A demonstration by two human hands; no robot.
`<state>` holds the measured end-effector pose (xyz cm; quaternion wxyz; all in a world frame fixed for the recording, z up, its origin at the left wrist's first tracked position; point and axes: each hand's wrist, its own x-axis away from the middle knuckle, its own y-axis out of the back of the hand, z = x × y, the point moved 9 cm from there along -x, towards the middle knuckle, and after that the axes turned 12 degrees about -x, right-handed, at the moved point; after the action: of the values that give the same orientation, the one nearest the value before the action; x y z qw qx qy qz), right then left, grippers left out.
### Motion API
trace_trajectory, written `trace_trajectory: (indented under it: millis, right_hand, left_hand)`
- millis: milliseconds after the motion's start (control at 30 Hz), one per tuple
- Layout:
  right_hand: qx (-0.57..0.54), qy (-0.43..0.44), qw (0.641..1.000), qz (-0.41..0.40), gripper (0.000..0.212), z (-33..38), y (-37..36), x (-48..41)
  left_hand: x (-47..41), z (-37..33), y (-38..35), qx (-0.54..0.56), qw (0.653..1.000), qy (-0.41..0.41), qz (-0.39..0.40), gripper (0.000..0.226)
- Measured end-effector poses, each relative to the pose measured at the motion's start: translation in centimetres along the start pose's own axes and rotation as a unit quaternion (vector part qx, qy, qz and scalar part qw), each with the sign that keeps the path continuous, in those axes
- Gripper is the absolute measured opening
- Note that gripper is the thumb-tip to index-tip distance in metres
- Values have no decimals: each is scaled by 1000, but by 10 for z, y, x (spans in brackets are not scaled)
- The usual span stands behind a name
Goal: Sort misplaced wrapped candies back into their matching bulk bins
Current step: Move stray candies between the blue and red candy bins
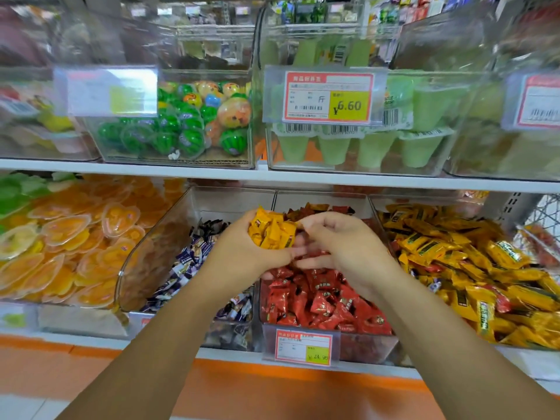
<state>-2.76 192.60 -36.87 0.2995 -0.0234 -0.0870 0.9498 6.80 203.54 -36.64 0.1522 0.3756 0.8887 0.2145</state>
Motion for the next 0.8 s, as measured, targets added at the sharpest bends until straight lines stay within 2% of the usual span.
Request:
trace_trajectory:
  millis: [67, 133, 167, 233, 300, 367, 433, 500, 633, 700, 767, 800]
  right_hand:
    - [123, 21, 992, -13, 15, 7, 22, -9]
    - [329, 80, 940, -51, 18, 15, 44, -23]
    - [396, 105, 910, -57, 20, 17, 46, -29]
    - [466, 139, 873, -38, 26, 11, 38, -43]
    - [522, 139, 841, -8, 41, -5, 23, -59]
    - [597, 132, 791, 16, 57, -27, 11, -74]
    - [662, 106, 741, 37, 65, -51, 7, -85]
    - [701, 59, 708, 61, 66, -69, 6, -89]
    - [702, -24, 698, 143, 59, -74, -14, -72]
    - [663, -37, 730, 164, 48, -62, -19, -67]
    - [613, 31, 784, 90, 35, -29, -17, -79]
    - [604, 76, 793, 31, 31, -12, -12, -91]
  left_hand:
    - [0, 14, 16, 24, 999, 31, -16, 30]
    - [2, 30, 29, 38, 998, 51, -29, 27]
    - [4, 37, 33, 39, 997, 60, -34, 28]
    - [6, 49, 35, 35, 996, 72, -42, 29]
    - [5, 55, 34, 28, 996, 70, -44, 27]
    - [2, 56, 32, 24, 997, 63, -39, 26]
    - [-1, 57, 32, 33, 997, 63, -36, 28]
    - [-3, 58, 30, 40, 997, 60, -31, 35]
    - [-8, 65, 32, 21, 998, 63, -22, 51]
    - [-12, 74, 34, 10, 996, 81, -18, 67]
    - [-14, 78, 39, 1, 996, 86, -21, 64]
    - [-15, 77, 41, -3, 996, 81, -27, 53]
